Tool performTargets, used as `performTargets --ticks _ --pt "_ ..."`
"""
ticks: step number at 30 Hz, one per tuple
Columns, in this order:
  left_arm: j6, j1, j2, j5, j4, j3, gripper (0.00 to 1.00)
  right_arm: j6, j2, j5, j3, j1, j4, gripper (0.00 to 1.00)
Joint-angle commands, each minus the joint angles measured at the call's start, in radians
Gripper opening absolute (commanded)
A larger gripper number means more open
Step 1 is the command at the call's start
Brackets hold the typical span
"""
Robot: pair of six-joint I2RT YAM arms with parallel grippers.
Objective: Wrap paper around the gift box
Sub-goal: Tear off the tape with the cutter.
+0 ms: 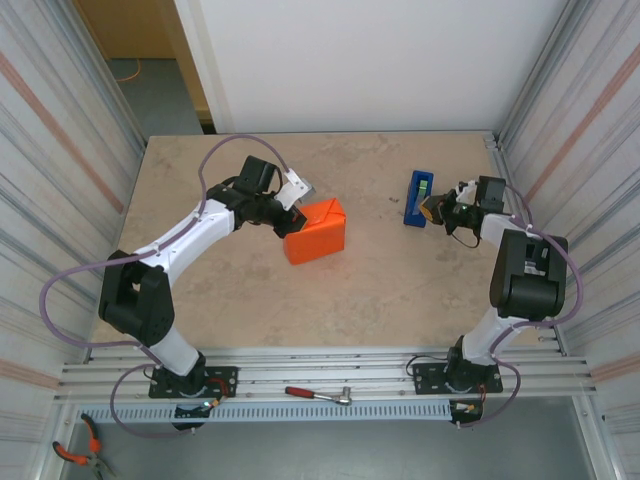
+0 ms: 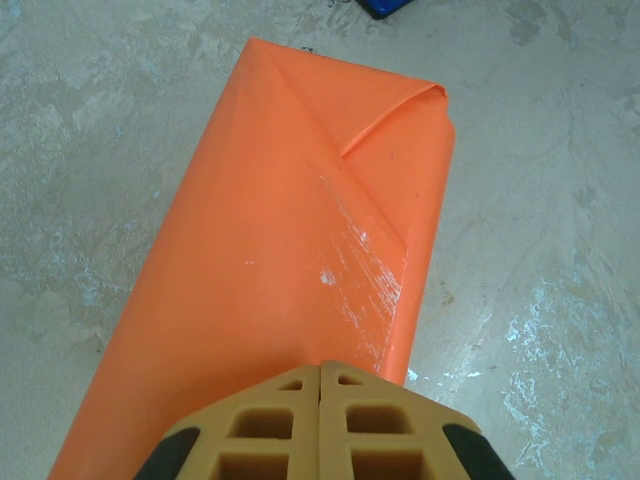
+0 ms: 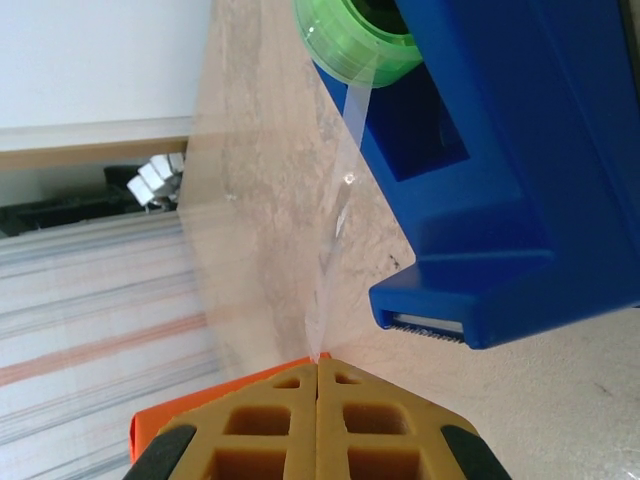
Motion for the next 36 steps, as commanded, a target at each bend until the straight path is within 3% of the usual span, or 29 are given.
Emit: performTargets --ticks 1,22,36 --pt "0.022 -0.004 0.052 -0.034 -0.060 -0.035 0.00 0.014 -0.055 -0.045 -0.034 0.000 -0.011 0.00" --pt "0.022 -0.004 0.055 -0.031 -0.062 -0.032 0.00 -0.021 -0.063 -0.037 -0.143 -0.006 0.005 0.00" --pt "0.024 -0.004 0.055 -0.030 -0.062 -0.030 0.00 -0.005 0.053 -0.009 -0.182 -0.019 0.085 0.00"
